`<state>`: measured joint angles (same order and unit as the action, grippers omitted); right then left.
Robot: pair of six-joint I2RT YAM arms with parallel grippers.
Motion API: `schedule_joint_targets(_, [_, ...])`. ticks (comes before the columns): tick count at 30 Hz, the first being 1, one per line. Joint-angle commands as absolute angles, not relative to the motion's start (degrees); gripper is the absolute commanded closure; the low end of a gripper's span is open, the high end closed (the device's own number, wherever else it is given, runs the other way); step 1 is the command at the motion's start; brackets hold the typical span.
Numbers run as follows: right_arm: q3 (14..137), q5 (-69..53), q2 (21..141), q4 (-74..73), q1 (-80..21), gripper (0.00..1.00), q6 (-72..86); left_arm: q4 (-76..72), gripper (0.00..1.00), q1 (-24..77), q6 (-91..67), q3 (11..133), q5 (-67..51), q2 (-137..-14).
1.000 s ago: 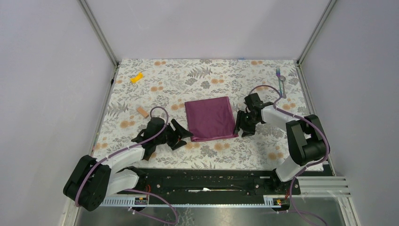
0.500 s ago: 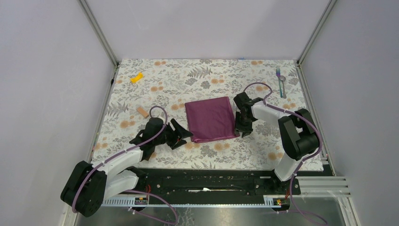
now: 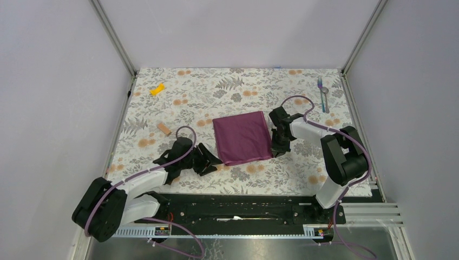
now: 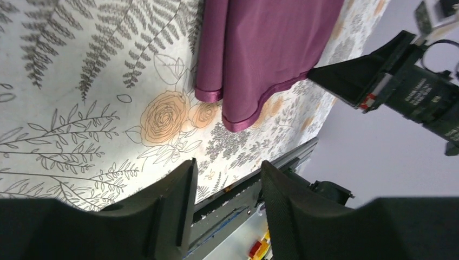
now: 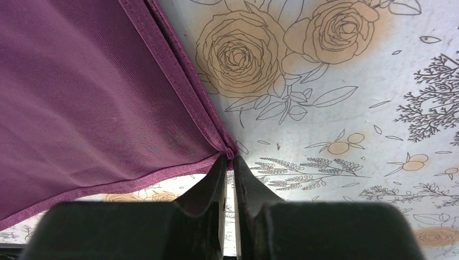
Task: Fold the napkin into a case and place the utensils inside
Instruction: Smooth out the square-folded napkin at the center of the board.
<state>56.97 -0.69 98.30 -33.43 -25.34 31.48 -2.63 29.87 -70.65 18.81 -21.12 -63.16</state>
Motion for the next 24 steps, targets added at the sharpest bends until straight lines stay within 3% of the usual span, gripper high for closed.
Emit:
schedule_joint_targets(1, [54.06,0.16,99.3,-29.28,-26.39,0.96,32.62,-6.6,0.53,32.83,-76.25,20.35,-18.94,-65.41])
schedule_joint_targets(4, [53.43,-1.46,99.19,-28.47,-26.38,1.0,32.61,-8.24,0.57,34.61,-79.4,18.32,-14.31,-64.12])
schedule_joint_targets(7, [52.8,-1.78,98.98,-27.81,-26.41,1.0,32.44,-10.67,0.4,34.9,-80.79,16.99,-11.87,-63.29])
schedule_joint_targets(11, [52.32,-1.67,98.02,-27.21,-26.43,1.0,32.39,-13.01,0.38,35.43,-80.58,18.6,-13.7,-68.22])
schedule_joint_targets(24, [52.3,-2.55,95.38,-27.06,-26.44,1.0,32.17,-21.22,0.57,36.47,-80.66,19.95,-14.6,-75.94])
